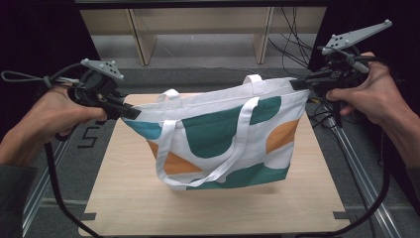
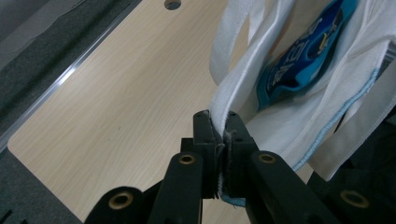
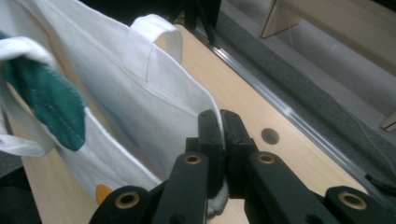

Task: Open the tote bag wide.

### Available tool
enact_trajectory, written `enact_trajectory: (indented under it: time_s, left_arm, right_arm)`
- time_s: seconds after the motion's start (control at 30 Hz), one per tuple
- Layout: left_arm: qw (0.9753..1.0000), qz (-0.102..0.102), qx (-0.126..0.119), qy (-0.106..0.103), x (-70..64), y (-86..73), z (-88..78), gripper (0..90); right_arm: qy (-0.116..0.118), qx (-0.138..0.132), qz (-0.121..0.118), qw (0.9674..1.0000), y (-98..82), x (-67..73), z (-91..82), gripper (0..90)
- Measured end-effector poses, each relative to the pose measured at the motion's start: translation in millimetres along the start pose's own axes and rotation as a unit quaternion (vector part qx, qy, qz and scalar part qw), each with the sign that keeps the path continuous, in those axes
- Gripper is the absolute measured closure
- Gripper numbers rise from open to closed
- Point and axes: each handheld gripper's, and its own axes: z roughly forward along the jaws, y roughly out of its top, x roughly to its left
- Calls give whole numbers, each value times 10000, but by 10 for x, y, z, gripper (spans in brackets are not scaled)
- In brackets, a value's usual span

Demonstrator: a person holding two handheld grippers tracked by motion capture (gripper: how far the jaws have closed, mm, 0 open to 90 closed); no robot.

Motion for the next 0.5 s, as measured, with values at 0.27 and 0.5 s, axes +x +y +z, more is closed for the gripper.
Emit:
enact_trajectory:
  time_s: [0.27,0.5]
  left_arm:
    - [9999,-113,40,56,164,28,217,854]
    - [9996,-189,189,-15,180,-68,507,852]
  right_arm:
    - [68,136,157,9998,-103,-58,132,886]
    - [28,337,63,9994,-249,-86,267,886]
